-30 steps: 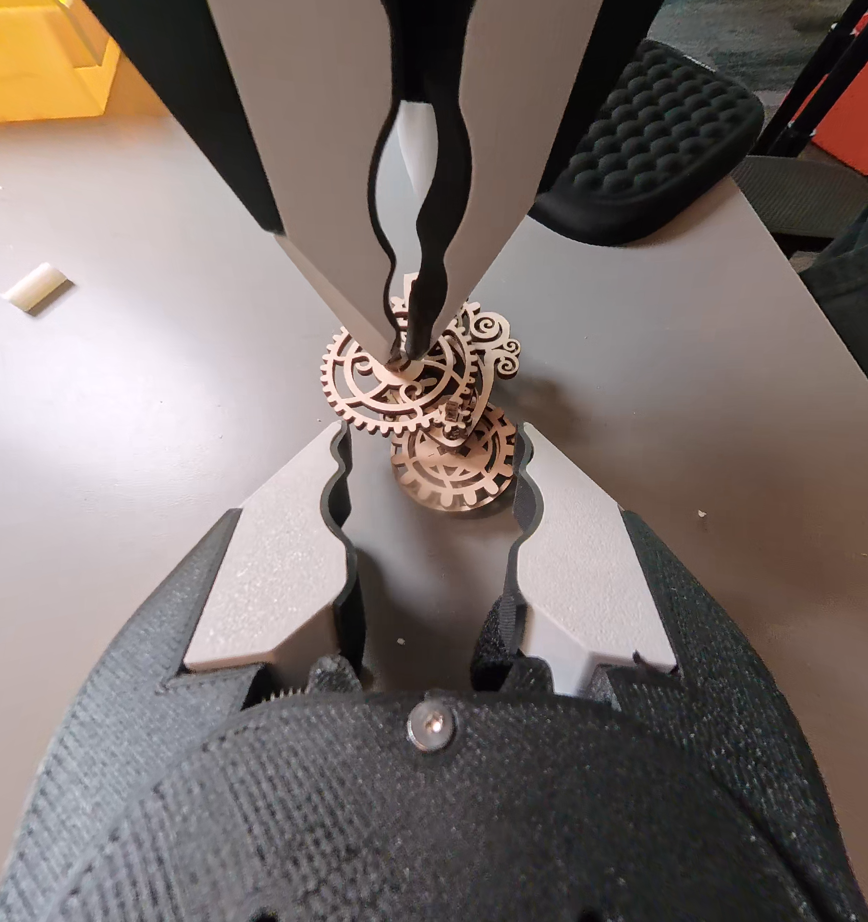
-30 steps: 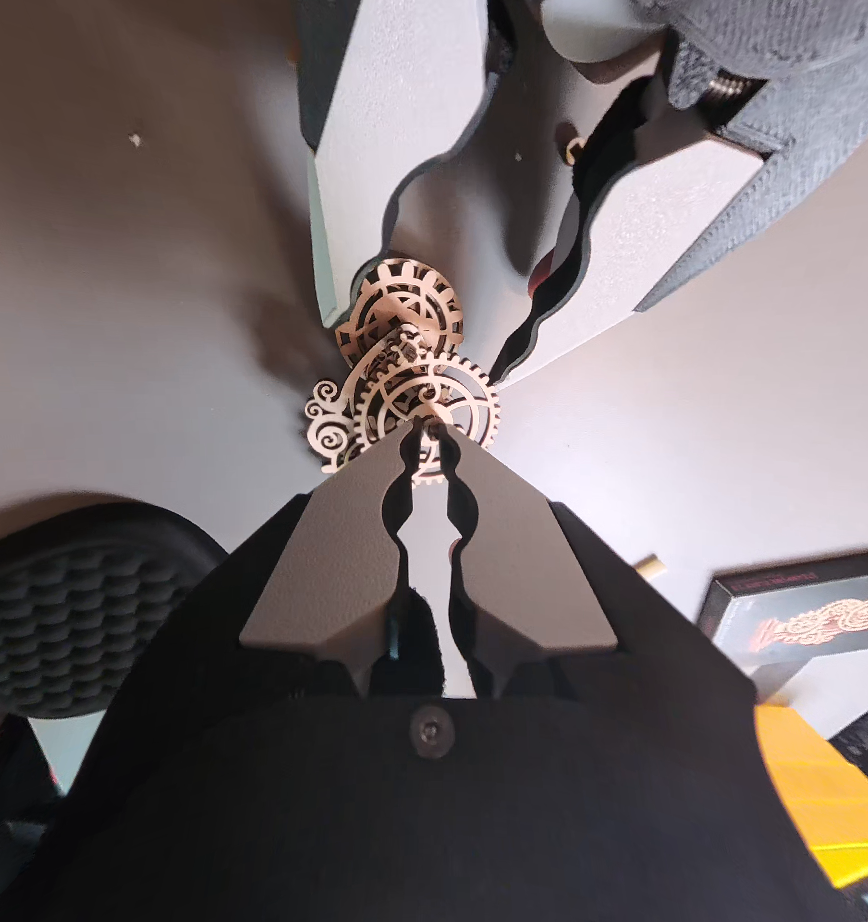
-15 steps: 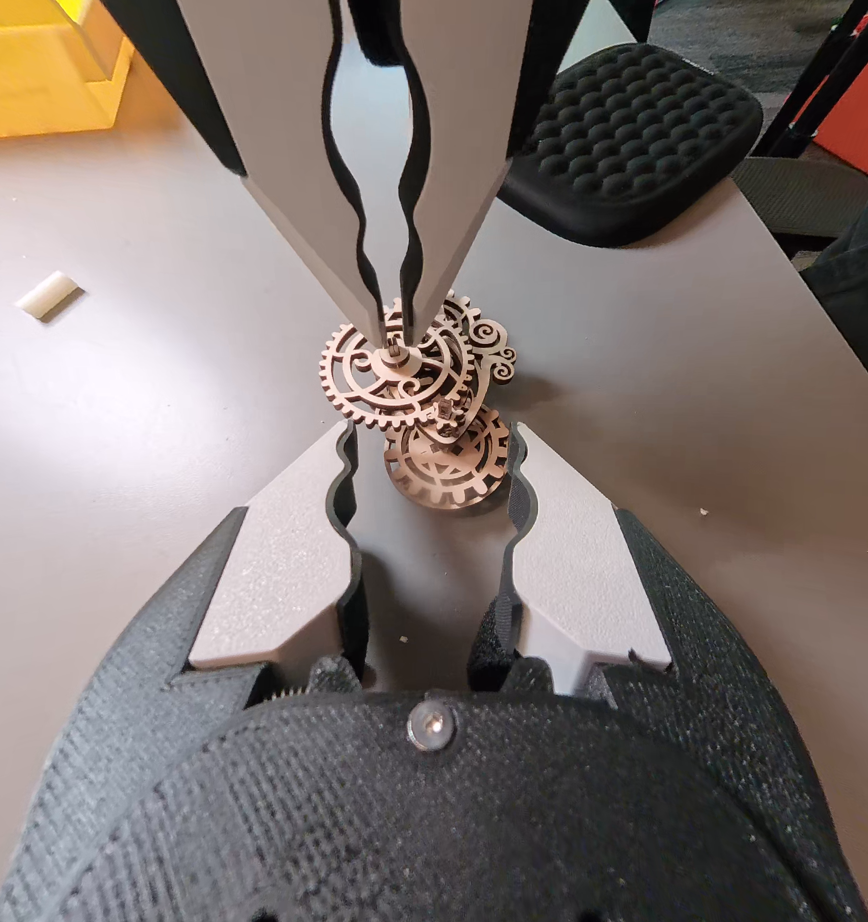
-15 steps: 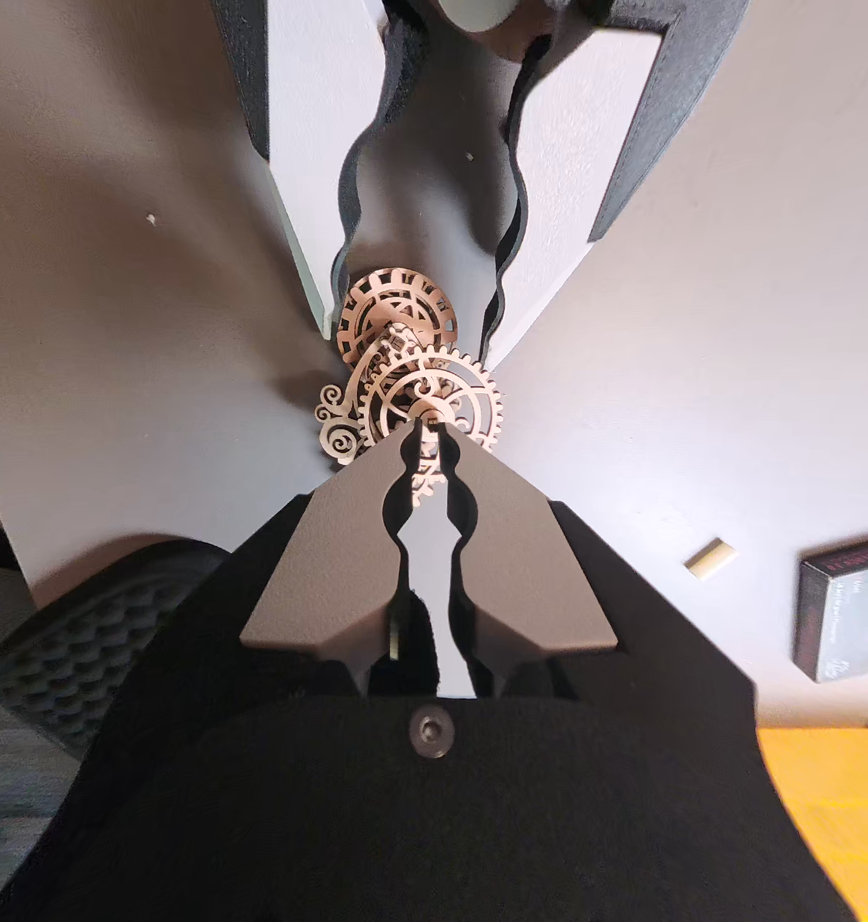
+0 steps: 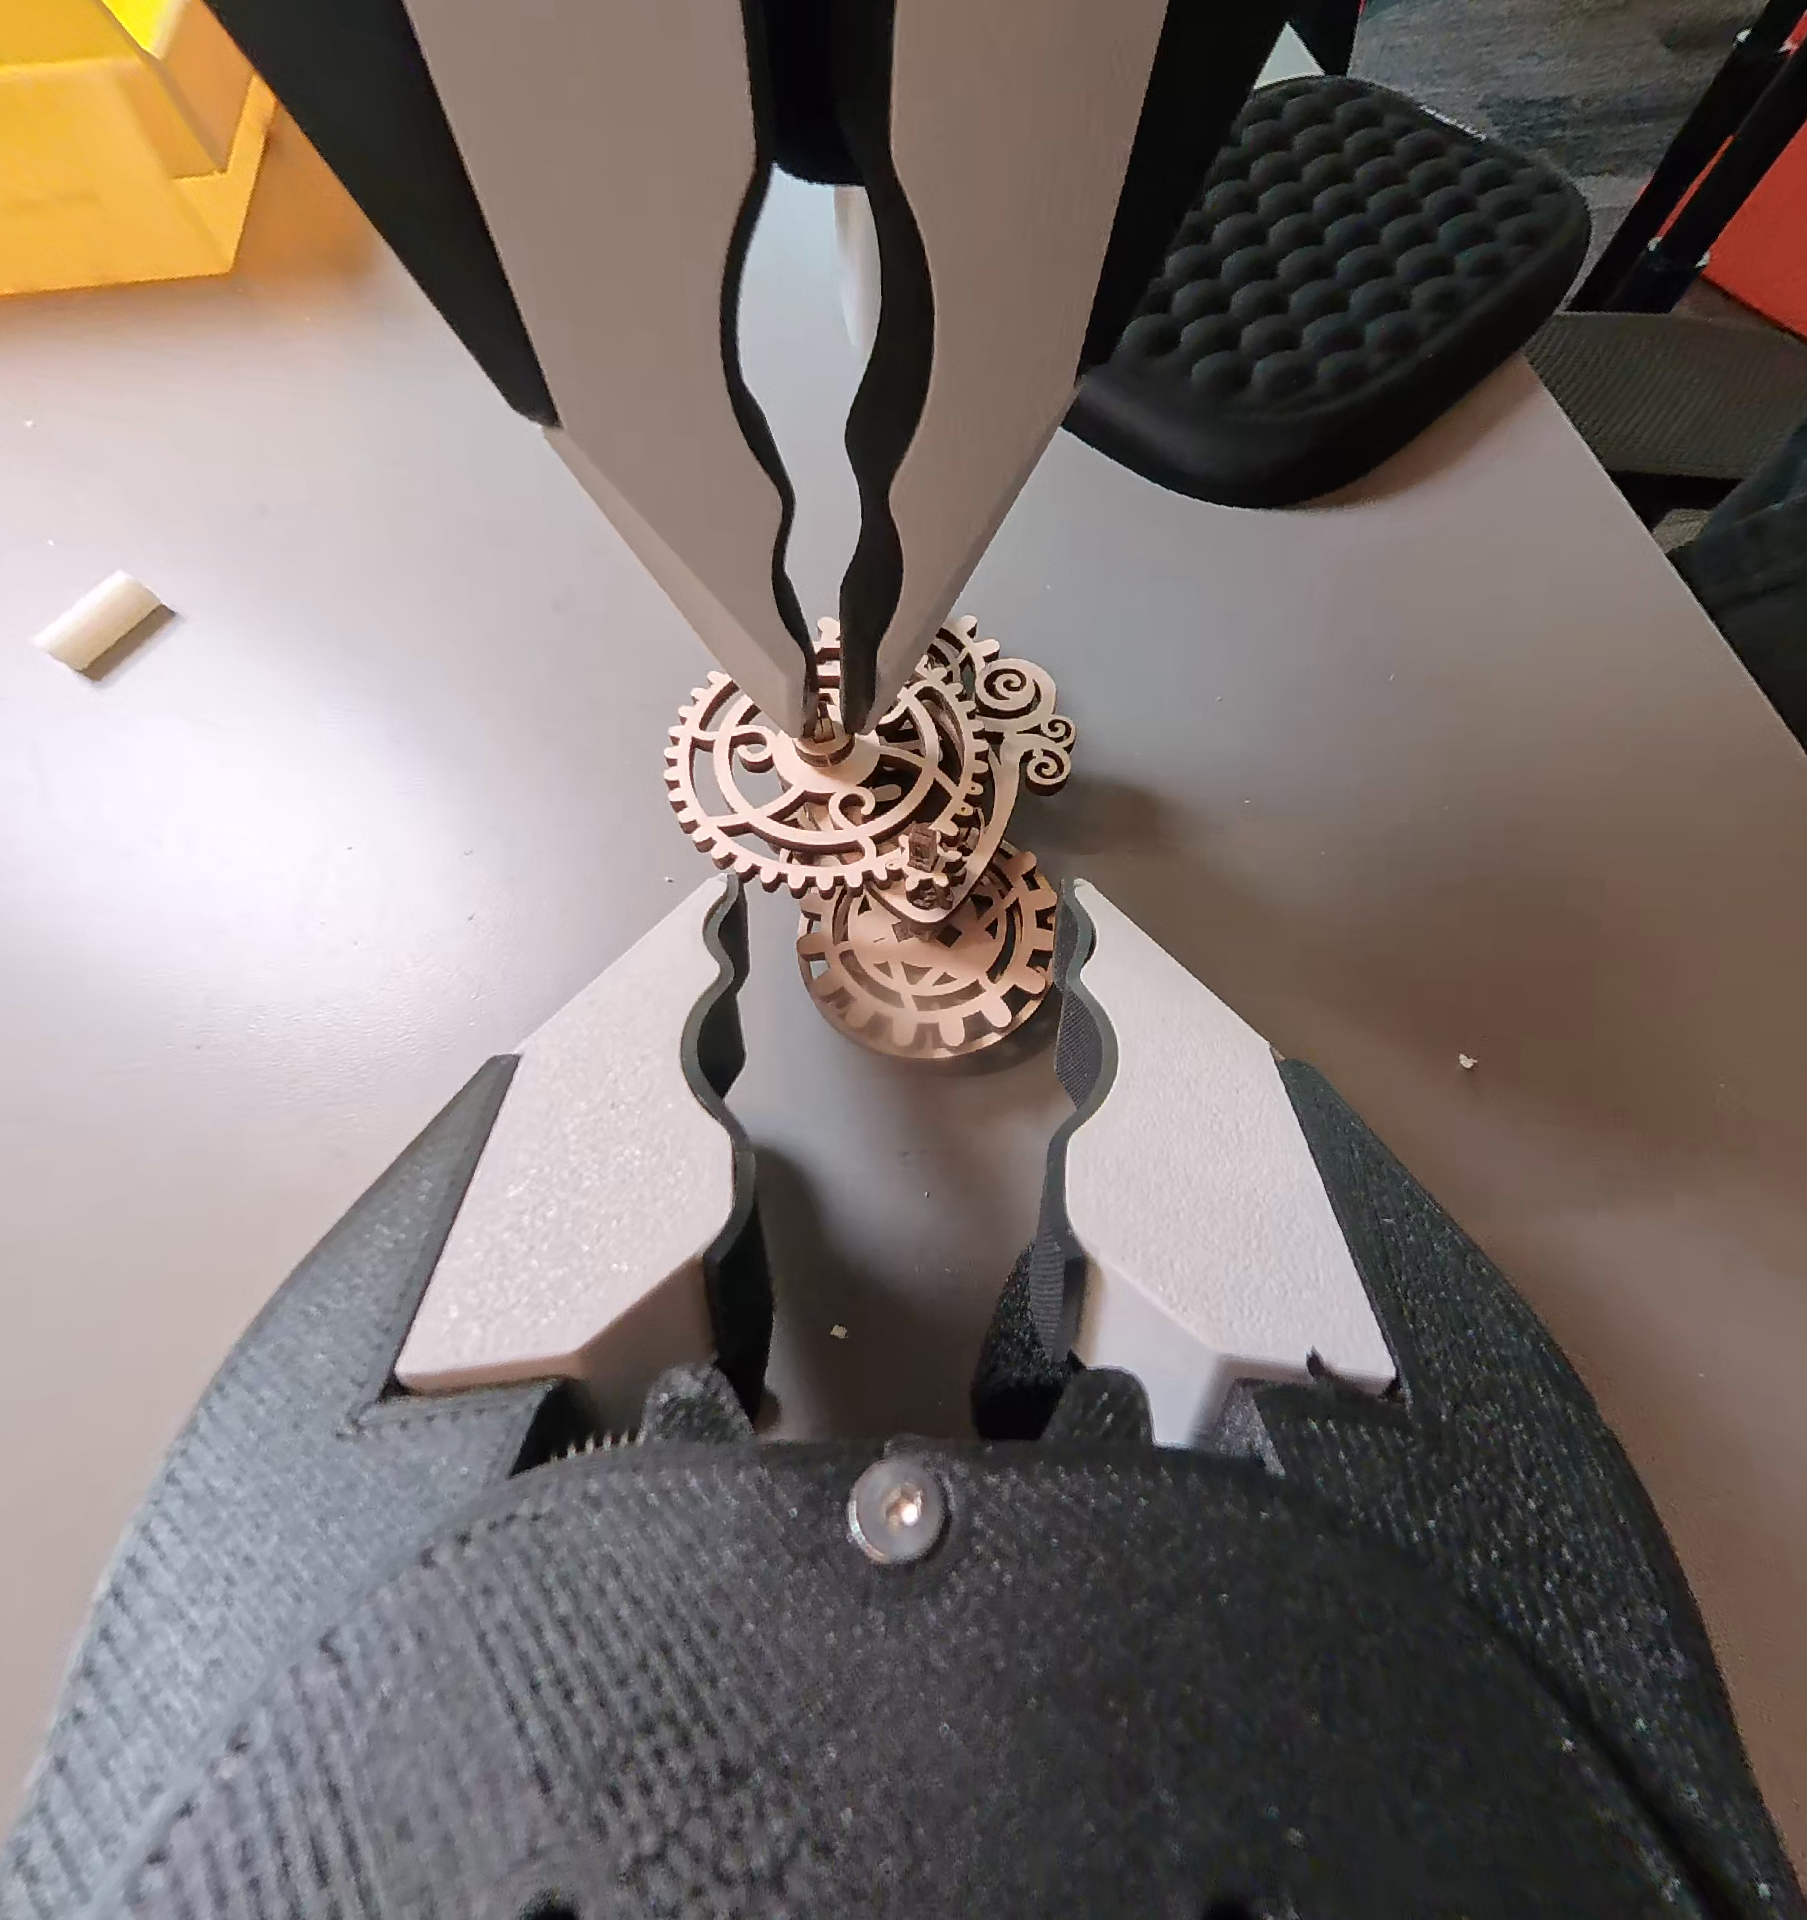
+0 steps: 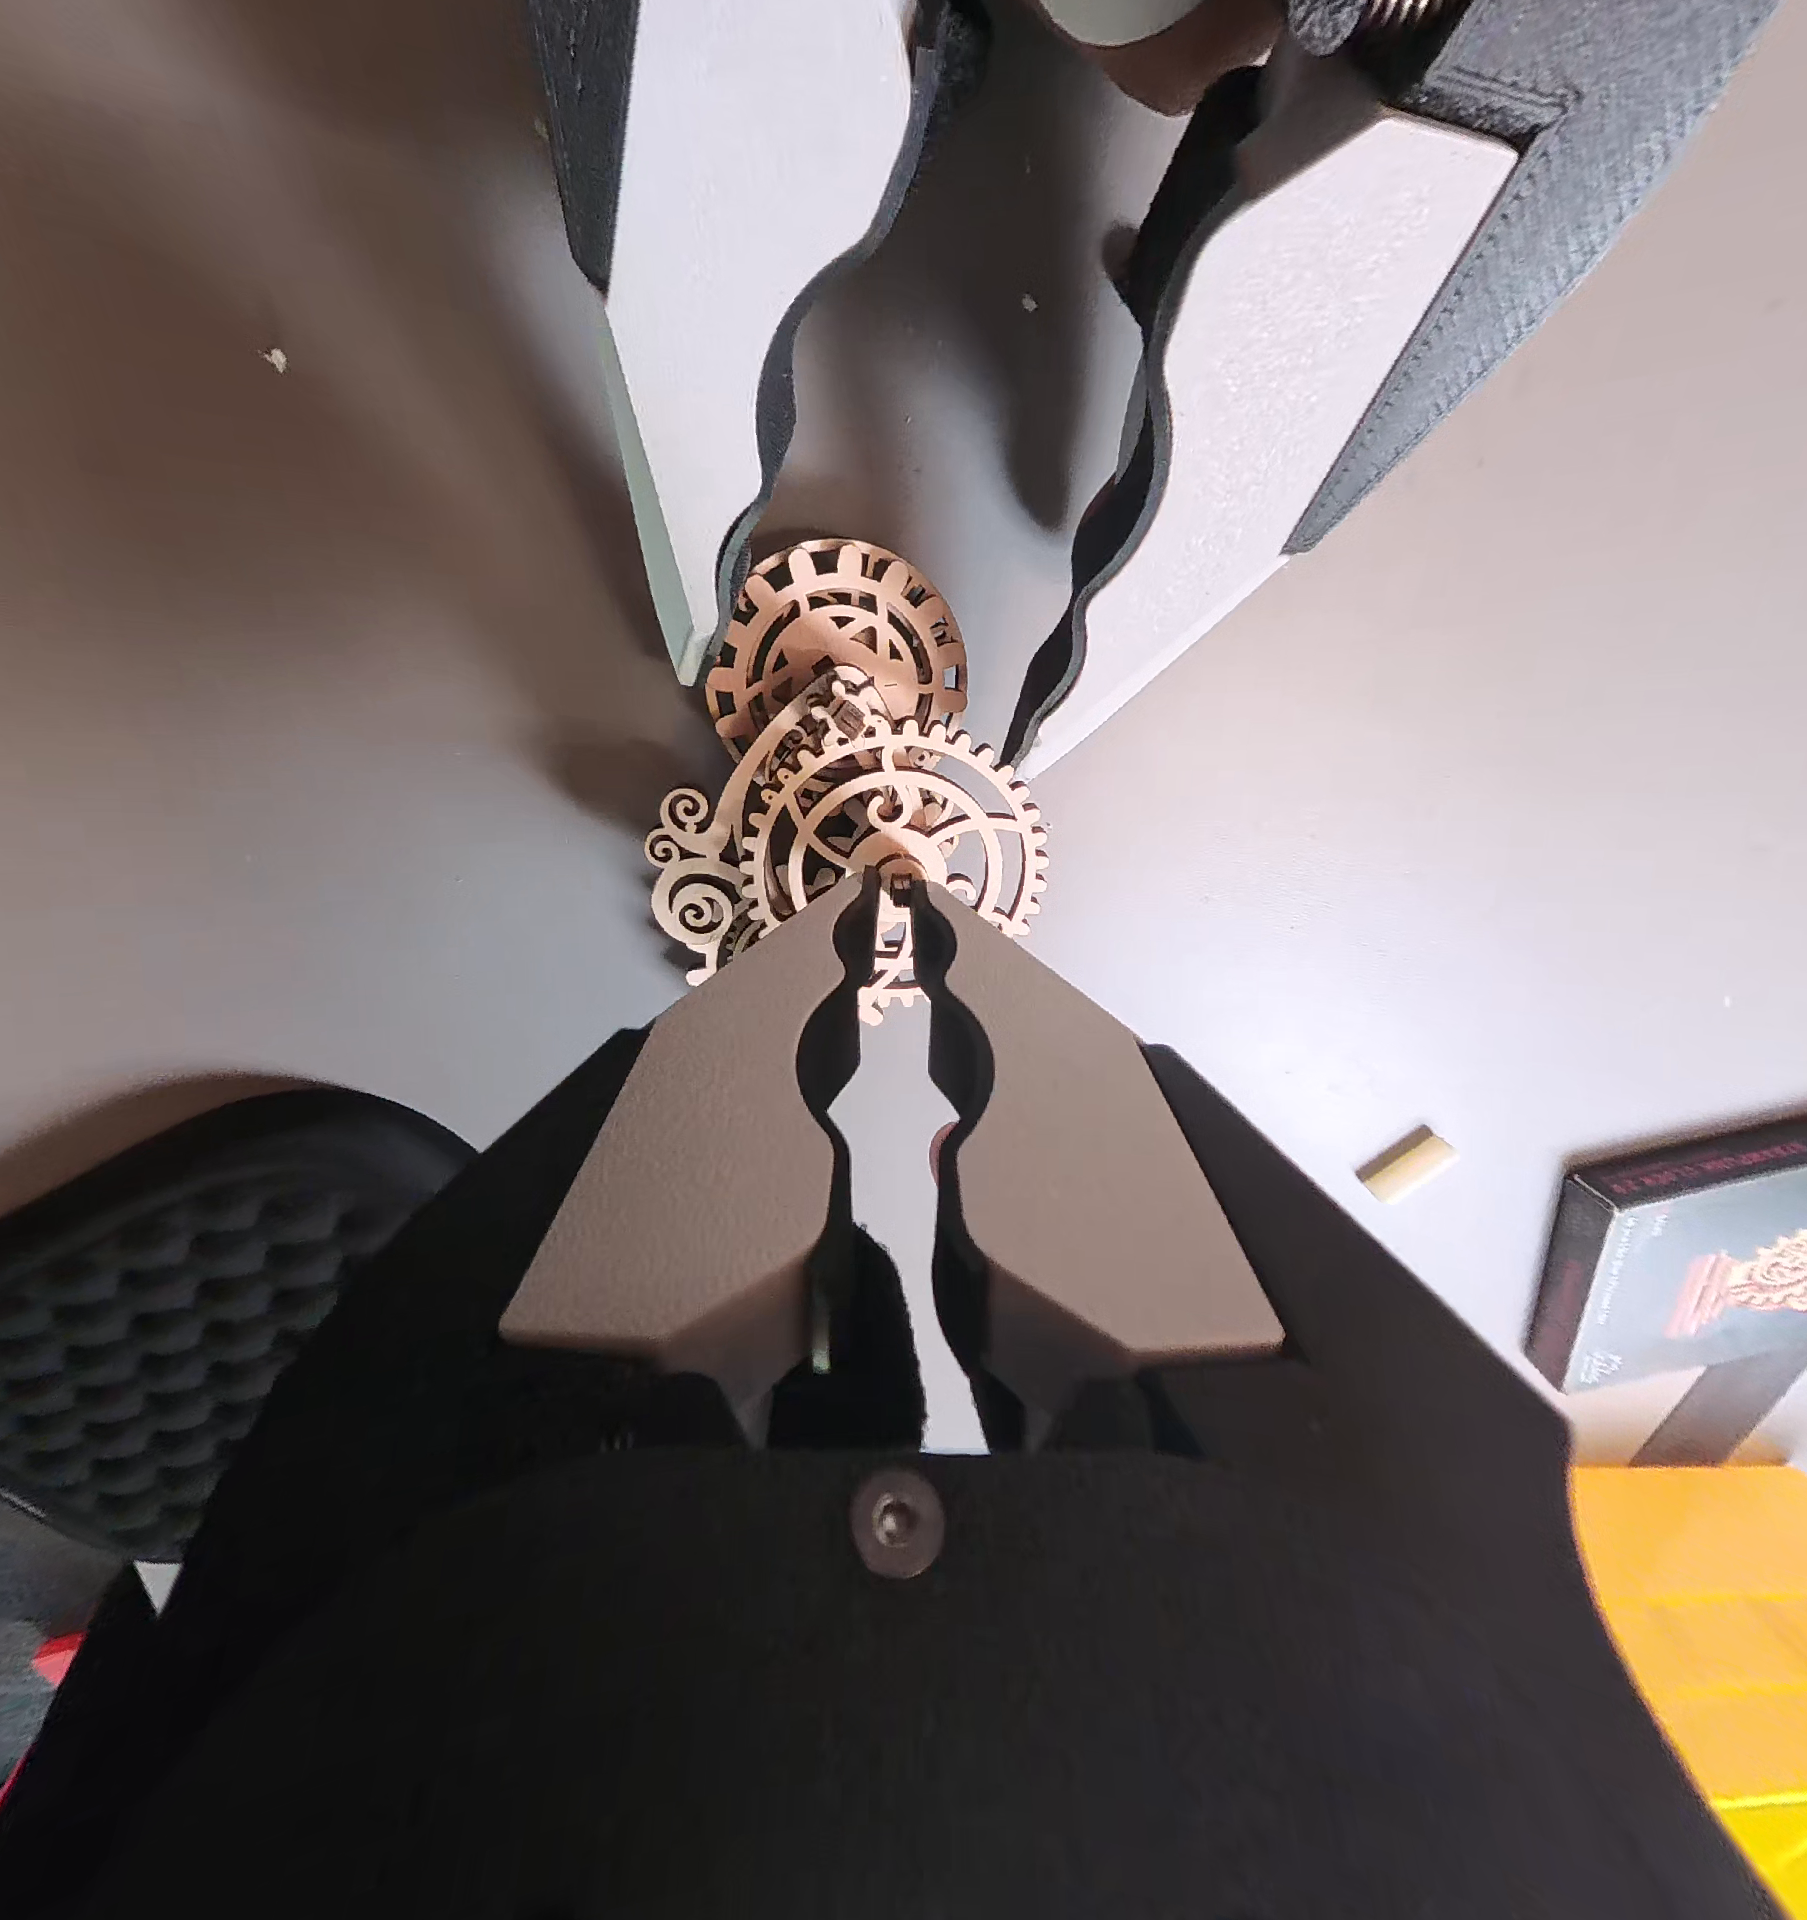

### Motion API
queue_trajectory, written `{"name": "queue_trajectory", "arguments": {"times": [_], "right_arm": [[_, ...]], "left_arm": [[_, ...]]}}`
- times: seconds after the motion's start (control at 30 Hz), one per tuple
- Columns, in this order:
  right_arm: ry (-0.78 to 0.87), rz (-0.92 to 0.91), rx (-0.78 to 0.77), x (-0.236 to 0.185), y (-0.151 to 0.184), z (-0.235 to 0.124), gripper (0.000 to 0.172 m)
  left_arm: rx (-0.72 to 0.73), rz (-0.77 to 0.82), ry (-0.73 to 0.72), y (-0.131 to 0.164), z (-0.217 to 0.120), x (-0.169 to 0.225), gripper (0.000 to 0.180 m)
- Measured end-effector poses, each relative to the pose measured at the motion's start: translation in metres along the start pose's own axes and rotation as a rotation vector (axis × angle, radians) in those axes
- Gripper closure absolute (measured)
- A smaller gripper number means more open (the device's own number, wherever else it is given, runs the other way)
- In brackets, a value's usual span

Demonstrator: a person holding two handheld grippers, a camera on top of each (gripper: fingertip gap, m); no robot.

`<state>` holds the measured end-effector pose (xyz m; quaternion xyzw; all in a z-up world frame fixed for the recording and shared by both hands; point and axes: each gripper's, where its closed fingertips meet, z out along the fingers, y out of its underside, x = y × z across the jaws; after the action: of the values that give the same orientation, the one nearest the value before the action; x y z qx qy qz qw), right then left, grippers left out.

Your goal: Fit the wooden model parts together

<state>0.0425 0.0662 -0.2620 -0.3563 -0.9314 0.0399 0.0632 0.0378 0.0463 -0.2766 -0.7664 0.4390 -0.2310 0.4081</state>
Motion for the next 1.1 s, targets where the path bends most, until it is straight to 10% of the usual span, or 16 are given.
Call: {"name": "queue_trajectory", "arguments": {"times": [1.1], "right_arm": [[0.027,-0.001,-0.025,0.0011,0.0011,0.0004,0.164]], "left_arm": [[-0.007,0.009,-0.007,0.0007,0.0003,0.0000,0.122]]}}
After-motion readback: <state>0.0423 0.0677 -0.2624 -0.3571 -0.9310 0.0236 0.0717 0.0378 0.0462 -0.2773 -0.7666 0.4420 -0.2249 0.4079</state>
